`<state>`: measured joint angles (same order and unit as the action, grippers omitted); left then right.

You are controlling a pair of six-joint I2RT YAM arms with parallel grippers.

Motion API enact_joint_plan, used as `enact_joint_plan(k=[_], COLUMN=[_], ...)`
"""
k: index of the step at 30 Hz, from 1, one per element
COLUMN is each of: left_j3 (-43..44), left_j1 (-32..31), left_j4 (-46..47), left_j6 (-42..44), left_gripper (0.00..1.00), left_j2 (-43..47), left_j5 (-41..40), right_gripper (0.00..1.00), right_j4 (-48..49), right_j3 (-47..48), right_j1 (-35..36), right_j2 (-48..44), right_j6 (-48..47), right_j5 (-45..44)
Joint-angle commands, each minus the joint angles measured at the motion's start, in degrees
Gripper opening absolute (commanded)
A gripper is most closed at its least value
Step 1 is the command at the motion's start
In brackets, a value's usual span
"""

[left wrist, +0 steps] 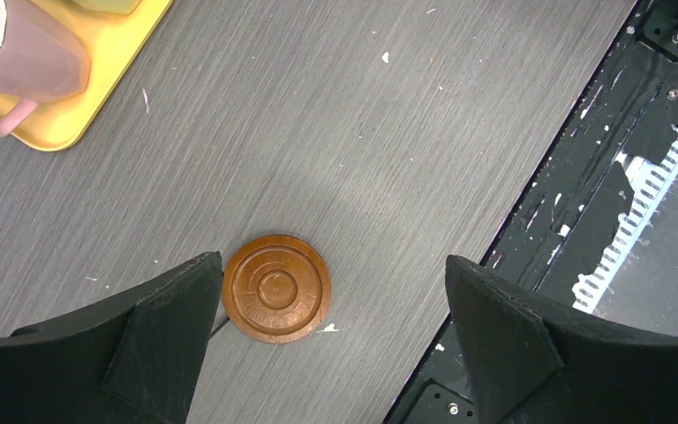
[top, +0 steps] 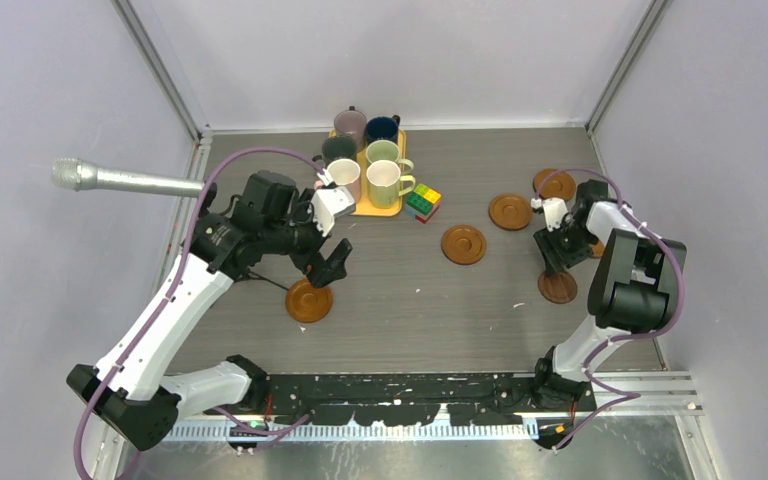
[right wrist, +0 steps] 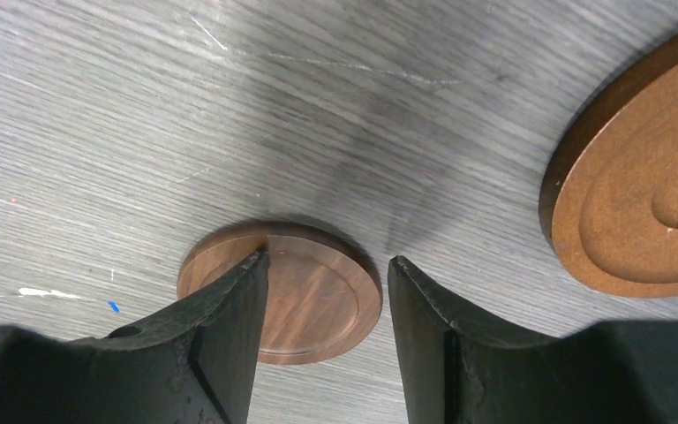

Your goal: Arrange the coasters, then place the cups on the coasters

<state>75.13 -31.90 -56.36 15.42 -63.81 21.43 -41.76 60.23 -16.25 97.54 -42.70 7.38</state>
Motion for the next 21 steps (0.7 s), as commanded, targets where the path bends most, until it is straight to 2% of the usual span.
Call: enact_joint_plan(k=[1, 9, 13, 17, 21], left_j3=[0.1, 0.8, 1.6, 2.1, 3.3], left_j1=[-0.1, 0.0, 0.0, 0.0, 1.0], left_j4=[1.0, 0.1, -0.7, -0.6, -0.5], left_j6=[0.4, 0.9, 0.7, -0.7, -2.3], left_gripper=[1.0, 1.0, 1.0, 1.0, 1.0], left_j2=[0.3, 0.2, 0.4, 0.6, 0.9], left_j5=[0.1, 0.0, 0.2, 0.3, 1.8], right_gripper=[0.57, 0.6, 0.63, 0.65, 0.67], right_j4=[1.7, -4.9, -8.6, -7.8, -0.3], right_j3=[2.2, 6.8, 10.0, 11.4, 12.3], right_j1=[0.9, 4.3, 8.6, 20.4, 35.0], right_j2=[-0.8, -6.2, -10.2, -12.0, -9.2], right_j6=[1.2, 3.2, 5.1, 11.5, 20.5], right_j5=[2.6, 4.9, 7.3, 8.8, 8.0])
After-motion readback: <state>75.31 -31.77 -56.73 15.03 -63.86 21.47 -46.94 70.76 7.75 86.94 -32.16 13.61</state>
